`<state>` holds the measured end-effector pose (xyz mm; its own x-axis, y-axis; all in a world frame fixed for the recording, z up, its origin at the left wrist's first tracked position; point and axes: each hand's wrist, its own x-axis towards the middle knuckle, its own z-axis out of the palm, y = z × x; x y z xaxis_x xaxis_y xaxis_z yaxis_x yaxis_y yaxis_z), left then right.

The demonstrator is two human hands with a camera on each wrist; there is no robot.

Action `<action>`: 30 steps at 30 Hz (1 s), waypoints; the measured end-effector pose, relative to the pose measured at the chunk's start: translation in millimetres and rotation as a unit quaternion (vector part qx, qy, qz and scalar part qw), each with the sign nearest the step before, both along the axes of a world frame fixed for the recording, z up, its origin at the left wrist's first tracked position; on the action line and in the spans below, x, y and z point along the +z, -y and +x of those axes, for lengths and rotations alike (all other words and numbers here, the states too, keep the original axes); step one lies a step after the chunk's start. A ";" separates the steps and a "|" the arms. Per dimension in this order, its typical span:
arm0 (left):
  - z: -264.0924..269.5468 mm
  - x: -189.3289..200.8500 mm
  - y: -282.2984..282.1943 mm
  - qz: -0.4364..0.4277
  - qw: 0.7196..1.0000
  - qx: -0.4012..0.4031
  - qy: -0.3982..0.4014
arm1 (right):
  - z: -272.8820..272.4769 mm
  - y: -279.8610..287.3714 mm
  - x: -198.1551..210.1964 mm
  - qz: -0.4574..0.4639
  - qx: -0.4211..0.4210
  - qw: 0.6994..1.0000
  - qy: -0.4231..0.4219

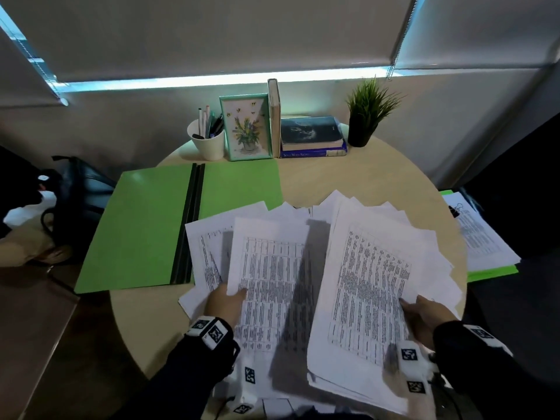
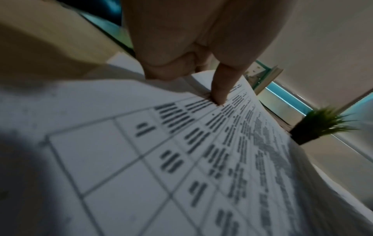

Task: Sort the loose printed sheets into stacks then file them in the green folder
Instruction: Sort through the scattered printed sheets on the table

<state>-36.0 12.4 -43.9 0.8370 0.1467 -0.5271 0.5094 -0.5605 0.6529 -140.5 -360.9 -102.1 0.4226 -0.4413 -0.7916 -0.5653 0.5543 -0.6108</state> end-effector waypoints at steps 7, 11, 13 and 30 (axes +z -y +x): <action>-17.8 4.9 47.6 0.155 0.982 -0.100 0.035 | 4.3 3.1 17.4 -0.056 0.068 0.996 -0.021; -13.3 9.5 64.4 0.194 0.954 -0.197 0.116 | 10.3 15.4 29.3 -0.212 0.220 0.947 -0.095; -7.6 6.6 72.5 0.194 0.945 -0.236 0.113 | 9.5 24.7 33.0 -0.321 0.288 0.893 -0.132; 20.2 2.0 106.9 0.204 0.901 -0.383 0.023 | -4.9 32.7 31.1 -0.122 0.216 0.968 -0.038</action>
